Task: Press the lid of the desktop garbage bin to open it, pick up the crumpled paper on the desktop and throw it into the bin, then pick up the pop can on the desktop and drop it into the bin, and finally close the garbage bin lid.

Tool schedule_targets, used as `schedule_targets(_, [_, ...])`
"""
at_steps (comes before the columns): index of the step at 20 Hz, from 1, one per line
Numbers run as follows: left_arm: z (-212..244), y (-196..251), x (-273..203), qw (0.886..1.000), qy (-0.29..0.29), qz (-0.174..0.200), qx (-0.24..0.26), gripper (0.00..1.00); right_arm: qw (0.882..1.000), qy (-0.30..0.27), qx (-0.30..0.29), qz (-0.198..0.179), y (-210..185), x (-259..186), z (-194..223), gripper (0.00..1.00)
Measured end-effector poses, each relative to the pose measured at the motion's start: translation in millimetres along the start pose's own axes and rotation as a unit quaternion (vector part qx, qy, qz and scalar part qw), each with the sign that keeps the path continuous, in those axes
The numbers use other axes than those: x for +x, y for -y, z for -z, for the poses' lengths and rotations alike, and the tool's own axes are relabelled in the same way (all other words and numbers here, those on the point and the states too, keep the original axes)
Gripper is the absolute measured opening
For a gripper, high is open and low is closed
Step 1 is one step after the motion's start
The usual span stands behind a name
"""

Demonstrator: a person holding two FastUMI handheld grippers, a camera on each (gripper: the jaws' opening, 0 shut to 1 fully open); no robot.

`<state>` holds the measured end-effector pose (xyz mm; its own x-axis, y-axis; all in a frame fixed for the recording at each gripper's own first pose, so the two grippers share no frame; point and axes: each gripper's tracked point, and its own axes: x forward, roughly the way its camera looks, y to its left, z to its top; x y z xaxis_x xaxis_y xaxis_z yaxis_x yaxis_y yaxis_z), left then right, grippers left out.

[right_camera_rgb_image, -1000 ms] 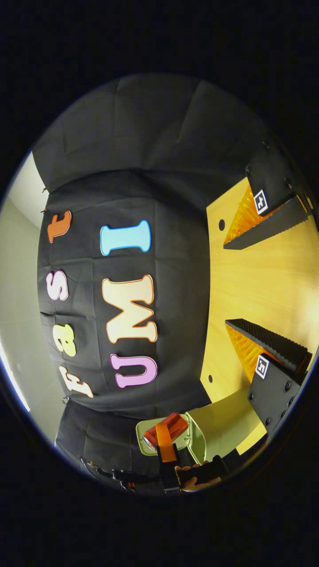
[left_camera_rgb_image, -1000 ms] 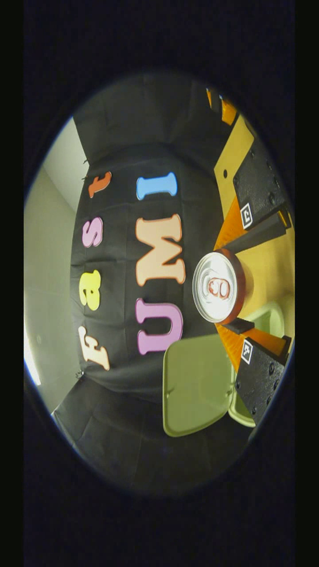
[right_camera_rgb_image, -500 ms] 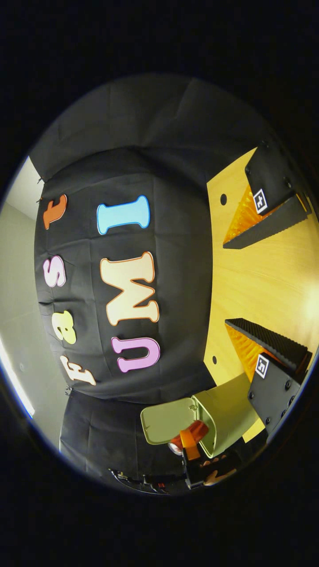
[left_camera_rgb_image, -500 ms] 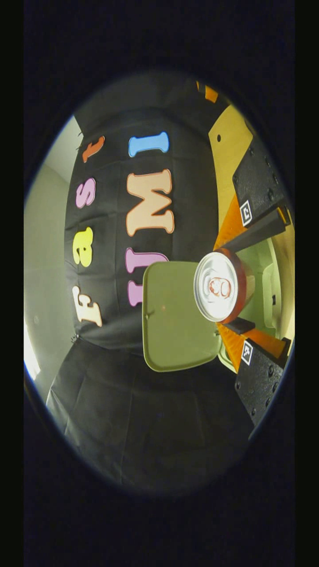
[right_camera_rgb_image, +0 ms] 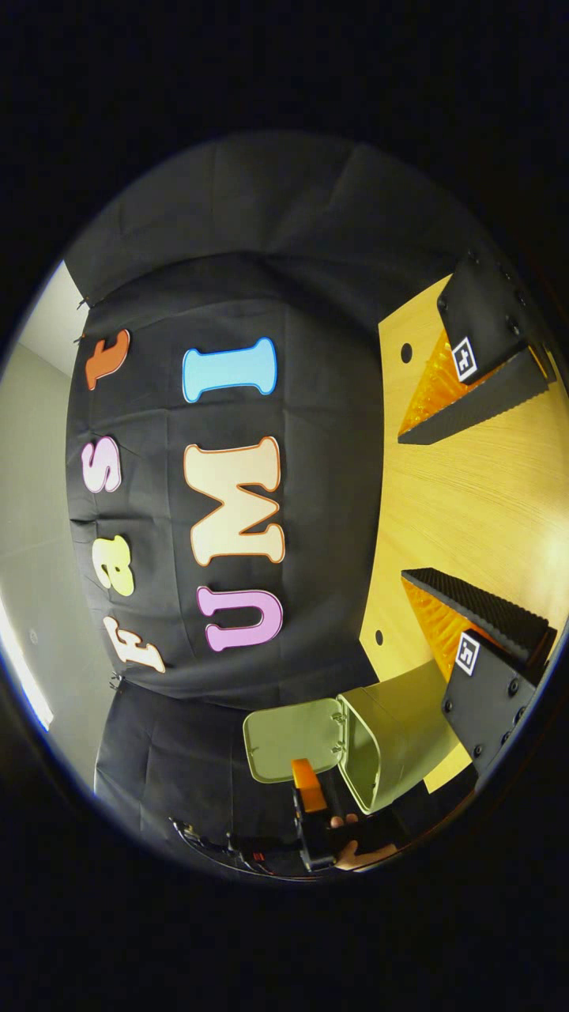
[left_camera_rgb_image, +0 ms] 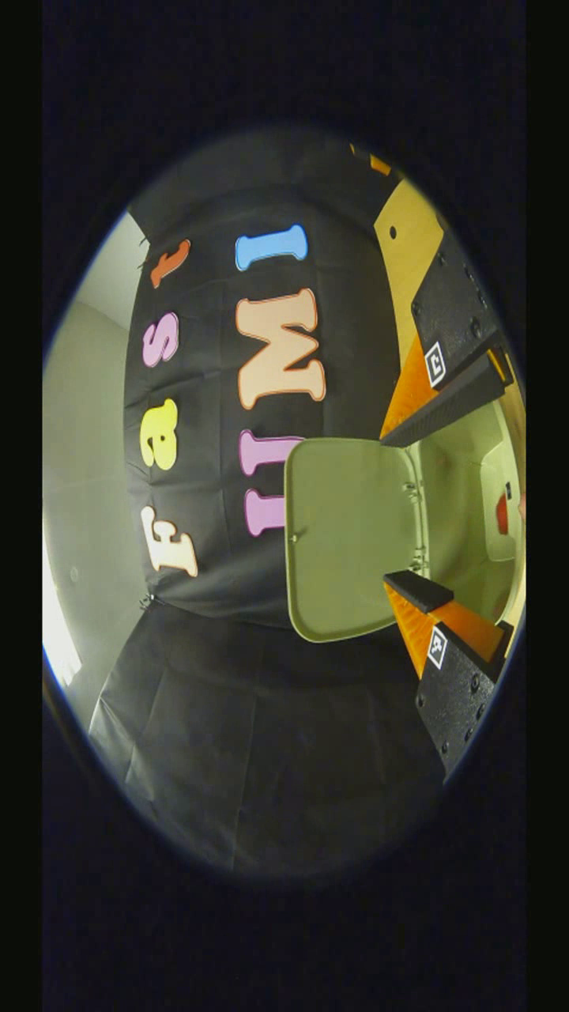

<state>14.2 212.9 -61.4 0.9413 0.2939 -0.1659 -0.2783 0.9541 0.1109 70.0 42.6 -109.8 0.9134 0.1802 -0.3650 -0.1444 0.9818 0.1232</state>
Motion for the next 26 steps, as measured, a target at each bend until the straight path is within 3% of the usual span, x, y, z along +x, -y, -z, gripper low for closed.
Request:
schedule_targets(6, [-76.2,-9.2,39.7,0.998,0.056,0.016,-0.029,0.92,0.999,0.004,0.011,0.036,14.0,-11.1,4.4,0.98])
schedule_targets(9, [-97.9,-17.3,63.4,0.997,0.073,0.011,-0.012,0.92,0.999,0.011,0.017,0.051,16.8,-19.2,6.0,0.98])
schedule_targets(12, [-88.3,-25.1,85.8,0.999,0.038,0.006,0.028,0.92,0.997,0.016,0.011,0.069,21.8,-22.5,6.7,0.98])
schedule_targets(16, [-65.8,-35.7,107.7,1.0,-0.012,-0.008,0.021,0.93,0.997,0.017,0.014,0.075,22.4,-27.3,8.7,0.98])
schedule_targets(18, [-71.9,-34.9,107.4,1.0,-0.008,-0.002,0.007,0.94,0.997,0.016,0.007,0.073,20.0,-27.3,8.1,0.98])
schedule_targets(26, [-57.9,-24.3,56.5,1.0,-0.019,0.001,-0.01,0.94,1.0,0.015,0.001,0.026,-1.3,-12.1,6.4,1.0])
